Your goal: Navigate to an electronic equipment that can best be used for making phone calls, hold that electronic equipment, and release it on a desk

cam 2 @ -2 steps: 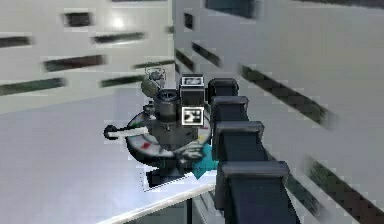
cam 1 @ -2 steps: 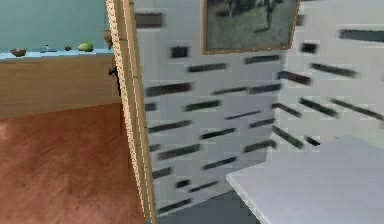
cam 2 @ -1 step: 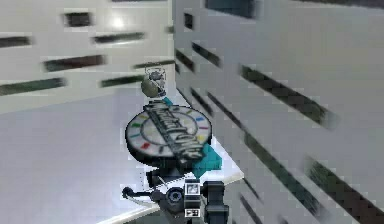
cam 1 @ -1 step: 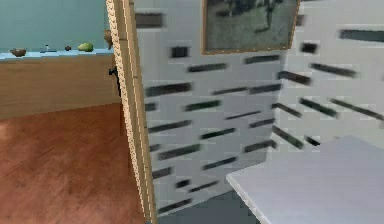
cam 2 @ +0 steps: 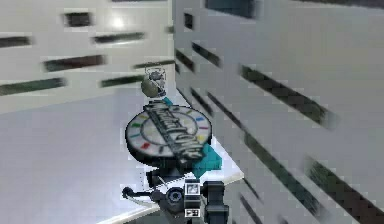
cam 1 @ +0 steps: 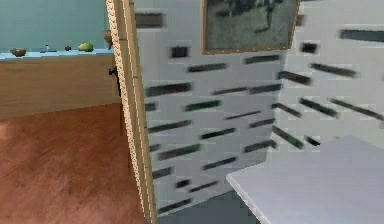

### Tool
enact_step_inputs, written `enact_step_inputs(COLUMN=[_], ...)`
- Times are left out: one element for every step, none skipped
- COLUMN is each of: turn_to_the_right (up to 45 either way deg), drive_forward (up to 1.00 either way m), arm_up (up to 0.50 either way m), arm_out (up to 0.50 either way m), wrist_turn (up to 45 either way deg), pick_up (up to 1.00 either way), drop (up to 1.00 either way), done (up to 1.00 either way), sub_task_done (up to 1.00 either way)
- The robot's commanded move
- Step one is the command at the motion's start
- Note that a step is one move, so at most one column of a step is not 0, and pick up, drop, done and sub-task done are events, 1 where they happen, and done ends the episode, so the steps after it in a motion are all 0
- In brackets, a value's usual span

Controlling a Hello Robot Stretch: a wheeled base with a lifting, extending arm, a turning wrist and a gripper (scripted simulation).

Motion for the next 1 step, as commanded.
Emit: enact_step_inputs(turn_to_the_right=[0.0], drive_forward=[0.00], arm_up=[0.10], arm_out=[0.00], wrist_turn=[0.0], pick_up=[0.00], drop=[0.00], done=[0.00], sub_task_done=[0.00])
